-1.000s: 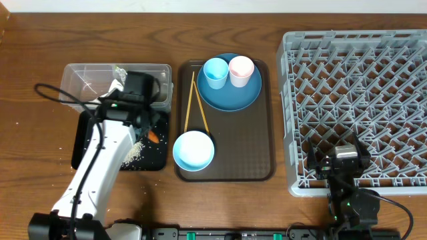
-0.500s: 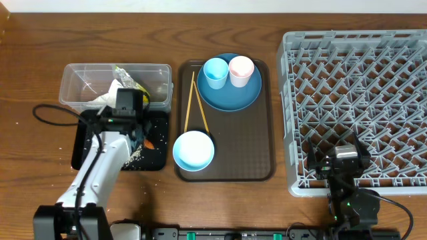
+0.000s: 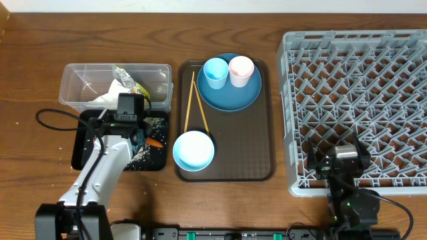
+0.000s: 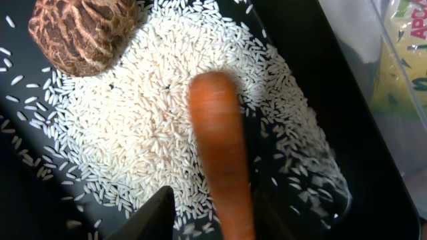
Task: Sort waste into correct bins and load items into the dishwasher rack
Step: 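Carry the carrot left and release it onto the black tray, then raise the left gripper and move it over the cups on the blue plate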
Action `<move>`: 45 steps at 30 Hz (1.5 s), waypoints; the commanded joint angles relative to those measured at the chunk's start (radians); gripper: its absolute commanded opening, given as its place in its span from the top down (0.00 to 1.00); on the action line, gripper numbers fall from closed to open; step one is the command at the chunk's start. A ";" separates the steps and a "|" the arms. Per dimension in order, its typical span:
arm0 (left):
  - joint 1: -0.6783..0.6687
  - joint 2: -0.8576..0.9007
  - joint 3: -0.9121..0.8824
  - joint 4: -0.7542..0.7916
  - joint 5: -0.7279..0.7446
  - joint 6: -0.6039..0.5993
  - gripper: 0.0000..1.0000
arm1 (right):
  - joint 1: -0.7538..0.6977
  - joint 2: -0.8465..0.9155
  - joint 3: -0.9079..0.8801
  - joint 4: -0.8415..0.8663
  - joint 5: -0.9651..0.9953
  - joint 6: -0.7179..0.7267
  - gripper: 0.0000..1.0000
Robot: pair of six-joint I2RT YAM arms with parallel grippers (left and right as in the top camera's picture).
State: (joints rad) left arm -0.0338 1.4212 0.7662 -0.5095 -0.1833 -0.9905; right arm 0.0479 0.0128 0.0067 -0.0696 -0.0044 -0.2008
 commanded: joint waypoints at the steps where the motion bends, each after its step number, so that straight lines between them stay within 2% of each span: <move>1: 0.005 -0.015 0.002 -0.001 -0.008 0.022 0.56 | -0.008 -0.001 -0.001 -0.004 -0.003 -0.006 0.01; 5: 0.005 -0.074 0.029 -0.005 -0.008 0.154 0.47 | -0.008 -0.001 -0.001 -0.004 -0.003 -0.006 0.01; 7: 0.004 -0.122 0.042 -0.004 0.025 0.248 0.46 | -0.008 -0.001 -0.001 -0.004 -0.003 -0.006 0.01; 11: 0.004 -0.230 0.074 -0.003 0.224 0.522 0.46 | -0.008 -0.001 -0.001 -0.004 -0.003 -0.006 0.01; 14: 0.004 -0.289 0.102 -0.027 0.351 0.599 0.46 | -0.008 -0.001 -0.001 -0.004 -0.003 -0.006 0.01; 22: -0.082 -0.285 0.251 -0.180 0.389 0.624 0.50 | -0.008 -0.001 -0.001 -0.004 -0.003 -0.006 0.01; 29: -0.225 -0.169 0.446 -0.192 0.374 0.632 0.50 | -0.008 -0.001 -0.001 -0.004 -0.003 -0.006 0.01; 35: -0.278 -0.015 0.483 -0.027 0.374 0.629 0.50 | -0.008 -0.001 -0.001 -0.004 -0.003 -0.006 0.01; 40: -0.278 0.120 0.483 0.103 0.374 0.566 0.49 | -0.008 -0.001 -0.001 -0.004 -0.003 -0.006 0.01; 45: -0.278 0.246 0.483 0.263 0.375 0.559 0.49 | -0.008 -0.001 -0.001 -0.004 -0.003 -0.006 0.01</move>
State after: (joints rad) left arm -0.3099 1.6249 1.2404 -0.2871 0.1886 -0.4175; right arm 0.0479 0.0128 0.0067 -0.0696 -0.0040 -0.2008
